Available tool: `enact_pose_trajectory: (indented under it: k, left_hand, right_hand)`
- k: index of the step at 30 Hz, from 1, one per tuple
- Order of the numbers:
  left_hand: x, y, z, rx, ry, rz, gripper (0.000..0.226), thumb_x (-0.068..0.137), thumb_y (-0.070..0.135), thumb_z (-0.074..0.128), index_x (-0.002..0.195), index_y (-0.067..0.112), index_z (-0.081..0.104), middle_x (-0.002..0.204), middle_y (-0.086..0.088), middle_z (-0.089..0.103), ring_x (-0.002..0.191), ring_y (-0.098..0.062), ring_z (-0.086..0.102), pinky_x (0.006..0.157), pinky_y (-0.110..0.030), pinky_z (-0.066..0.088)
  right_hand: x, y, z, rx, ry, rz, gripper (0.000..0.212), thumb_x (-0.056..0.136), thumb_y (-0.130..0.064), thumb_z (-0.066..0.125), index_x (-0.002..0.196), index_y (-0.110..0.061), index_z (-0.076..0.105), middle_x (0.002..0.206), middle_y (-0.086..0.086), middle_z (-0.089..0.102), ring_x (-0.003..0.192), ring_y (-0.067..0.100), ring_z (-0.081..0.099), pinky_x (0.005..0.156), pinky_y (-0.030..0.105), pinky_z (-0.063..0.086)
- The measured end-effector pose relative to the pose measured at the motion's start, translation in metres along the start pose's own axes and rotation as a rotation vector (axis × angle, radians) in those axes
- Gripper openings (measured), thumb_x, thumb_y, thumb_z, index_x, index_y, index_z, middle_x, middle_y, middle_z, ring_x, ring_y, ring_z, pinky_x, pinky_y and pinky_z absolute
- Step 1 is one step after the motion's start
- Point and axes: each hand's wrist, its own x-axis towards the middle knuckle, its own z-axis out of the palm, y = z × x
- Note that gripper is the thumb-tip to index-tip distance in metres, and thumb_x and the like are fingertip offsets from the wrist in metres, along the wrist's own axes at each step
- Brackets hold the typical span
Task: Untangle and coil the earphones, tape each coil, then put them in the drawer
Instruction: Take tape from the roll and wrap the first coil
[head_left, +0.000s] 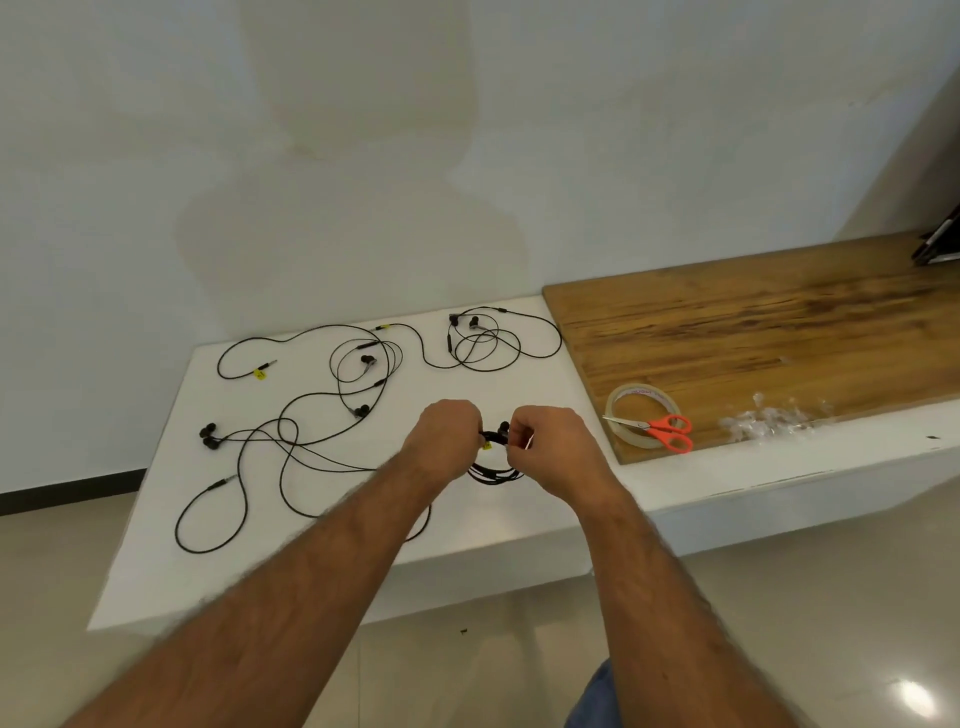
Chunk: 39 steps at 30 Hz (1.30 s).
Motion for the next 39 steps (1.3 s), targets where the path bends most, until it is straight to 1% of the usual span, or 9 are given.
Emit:
enact_pose_trajectory:
  k: [5, 8, 14, 24, 28, 32, 34, 37, 39]
  left_hand:
    - [-0.014, 0.0, -0.023, 0.083, 0.03, 0.027, 0.021, 0.095, 0.019, 0.055, 0.106, 0.01, 0.071, 0.093, -0.008, 0.07, 0.09, -0.024, 0.065, 0.071, -0.029, 0.046]
    - [-0.022, 0.0, -0.034, 0.121, 0.033, 0.029, 0.019, 0.094, 0.015, 0.056, 0.105, 0.012, 0.072, 0.082, -0.002, 0.063, 0.083, -0.021, 0.063, 0.067, -0.027, 0.045]
    - [-0.038, 0.001, -0.052, 0.147, 0.039, 0.052, 0.018, 0.092, 0.012, 0.059, 0.103, 0.015, 0.073, 0.077, 0.0, 0.062, 0.075, -0.018, 0.06, 0.068, -0.027, 0.047]
    - [-0.065, 0.002, -0.077, -0.046, -0.036, -0.006, 0.022, 0.094, 0.024, 0.059, 0.106, 0.012, 0.073, 0.092, -0.005, 0.069, 0.082, -0.019, 0.059, 0.072, -0.028, 0.047]
    - [-0.071, 0.003, -0.084, -0.123, -0.075, -0.044, 0.022, 0.094, 0.022, 0.06, 0.106, 0.009, 0.073, 0.08, -0.003, 0.062, 0.073, -0.018, 0.057, 0.066, -0.027, 0.048]
    - [-0.075, 0.005, -0.085, -0.105, -0.048, -0.06, 0.022, 0.093, 0.023, 0.06, 0.107, 0.013, 0.073, 0.099, -0.005, 0.072, 0.089, -0.02, 0.066, 0.076, -0.029, 0.051]
    - [-0.076, 0.006, -0.086, -0.121, -0.055, -0.064, 0.021, 0.093, 0.022, 0.059, 0.105, 0.012, 0.074, 0.102, -0.009, 0.072, 0.08, -0.018, 0.062, 0.07, -0.027, 0.049]
    - [-0.077, 0.008, -0.086, -0.139, -0.082, -0.046, 0.021, 0.094, 0.021, 0.059, 0.104, 0.011, 0.074, 0.102, -0.013, 0.071, 0.063, -0.013, 0.051, 0.053, -0.02, 0.04]
    - [-0.077, 0.011, -0.087, -0.132, -0.087, -0.043, 0.022, 0.094, 0.023, 0.058, 0.104, 0.011, 0.074, 0.094, -0.013, 0.071, 0.065, -0.015, 0.051, 0.051, -0.019, 0.037]
  right_hand:
    - [-0.003, -0.015, -0.005, -0.083, 0.037, -0.083, 0.007, 0.081, -0.013, 0.062, 0.08, -0.02, 0.066, 0.079, -0.004, 0.069, 0.07, 0.015, 0.059, 0.061, 0.03, 0.049]
    - [-0.008, -0.025, -0.01, -0.138, 0.038, -0.14, 0.006, 0.083, -0.017, 0.061, 0.084, -0.019, 0.066, 0.082, -0.004, 0.069, 0.072, 0.016, 0.059, 0.062, 0.029, 0.047]
    - [-0.021, -0.043, -0.015, -0.195, 0.054, -0.252, 0.005, 0.086, -0.019, 0.06, 0.086, -0.018, 0.064, 0.084, -0.003, 0.061, 0.073, 0.017, 0.054, 0.06, 0.027, 0.037]
    - [-0.035, -0.056, -0.024, -0.194, 0.085, -0.337, 0.003, 0.086, -0.02, 0.062, 0.085, -0.017, 0.063, 0.082, -0.007, 0.054, 0.07, 0.016, 0.051, 0.059, 0.025, 0.036]
    - [-0.042, -0.059, -0.029, -0.192, 0.067, -0.36, 0.004, 0.086, -0.02, 0.06, 0.083, -0.02, 0.063, 0.085, -0.005, 0.061, 0.071, 0.014, 0.051, 0.059, 0.025, 0.035]
    - [-0.046, -0.058, -0.034, -0.153, 0.012, -0.36, 0.005, 0.084, -0.021, 0.062, 0.085, -0.023, 0.066, 0.085, -0.007, 0.067, 0.07, 0.009, 0.051, 0.057, 0.018, 0.034]
    - [-0.046, -0.059, -0.035, -0.143, 0.015, -0.369, 0.007, 0.085, -0.021, 0.062, 0.086, -0.022, 0.068, 0.083, -0.008, 0.067, 0.069, 0.007, 0.05, 0.056, 0.015, 0.032]
    - [-0.044, -0.061, -0.034, -0.145, 0.046, -0.364, 0.006, 0.086, -0.021, 0.06, 0.085, -0.022, 0.066, 0.078, -0.01, 0.059, 0.07, 0.01, 0.05, 0.056, 0.018, 0.032]
    - [-0.043, -0.061, -0.032, -0.163, 0.07, -0.345, 0.007, 0.087, -0.022, 0.06, 0.088, -0.023, 0.066, 0.081, -0.011, 0.054, 0.073, 0.011, 0.05, 0.06, 0.022, 0.035]
